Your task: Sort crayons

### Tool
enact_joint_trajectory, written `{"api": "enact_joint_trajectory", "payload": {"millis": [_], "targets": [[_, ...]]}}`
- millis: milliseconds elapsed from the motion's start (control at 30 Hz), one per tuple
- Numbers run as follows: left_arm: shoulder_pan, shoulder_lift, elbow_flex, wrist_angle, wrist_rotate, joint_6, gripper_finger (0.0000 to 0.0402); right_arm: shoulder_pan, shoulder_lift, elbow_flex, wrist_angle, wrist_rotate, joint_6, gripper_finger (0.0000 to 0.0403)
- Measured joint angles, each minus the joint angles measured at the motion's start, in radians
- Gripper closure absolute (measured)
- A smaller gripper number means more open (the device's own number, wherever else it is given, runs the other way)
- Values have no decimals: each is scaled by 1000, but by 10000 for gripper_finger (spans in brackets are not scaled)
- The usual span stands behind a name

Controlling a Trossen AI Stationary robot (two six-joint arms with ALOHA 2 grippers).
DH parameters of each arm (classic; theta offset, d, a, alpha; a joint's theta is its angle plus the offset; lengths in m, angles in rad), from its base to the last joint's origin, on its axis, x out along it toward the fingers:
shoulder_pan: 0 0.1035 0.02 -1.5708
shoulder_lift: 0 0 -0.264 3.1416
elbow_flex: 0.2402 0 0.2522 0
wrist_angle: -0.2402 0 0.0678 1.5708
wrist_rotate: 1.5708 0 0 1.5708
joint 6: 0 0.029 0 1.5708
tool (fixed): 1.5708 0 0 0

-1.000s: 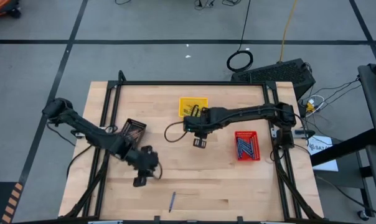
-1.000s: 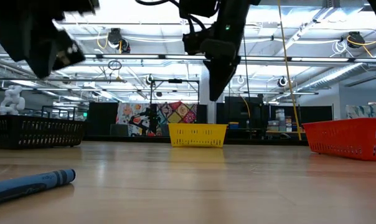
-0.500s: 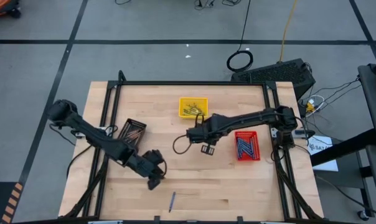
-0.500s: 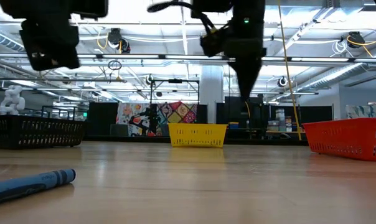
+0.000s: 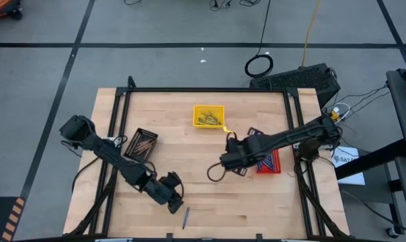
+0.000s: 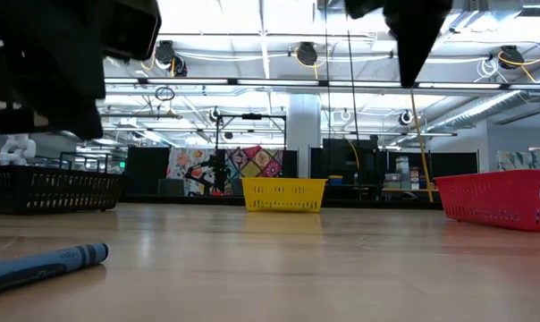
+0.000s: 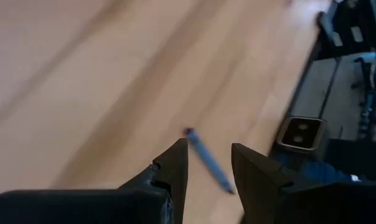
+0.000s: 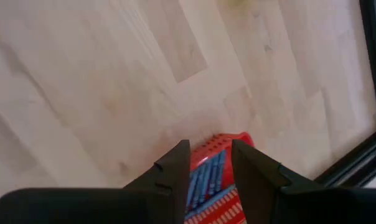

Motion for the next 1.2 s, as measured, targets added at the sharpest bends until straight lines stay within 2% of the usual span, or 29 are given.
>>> {"api": "enact_joint_trajectory", "payload": {"millis": [133,400,733,867,1067,1200], "targets": [[-19,52,81,-5,7,16,274,45,-50,0,3,0,55,298],[-38,165,260,-191,8,0,274,120,-87,0,8,-2,117,298],[-72,270,307,-212,10,-225,274,169,-86,0,10,1,89,298],[-87,285,333,-230,6,-245,274,173,-86,0,19,1,71,298],[-103,285,409,-392,-38,-288,274,173,-86,0,20,4,67,298],[-107,285,423,-418,-49,-288,274,173,-86,0,33,4,67,298]]}}
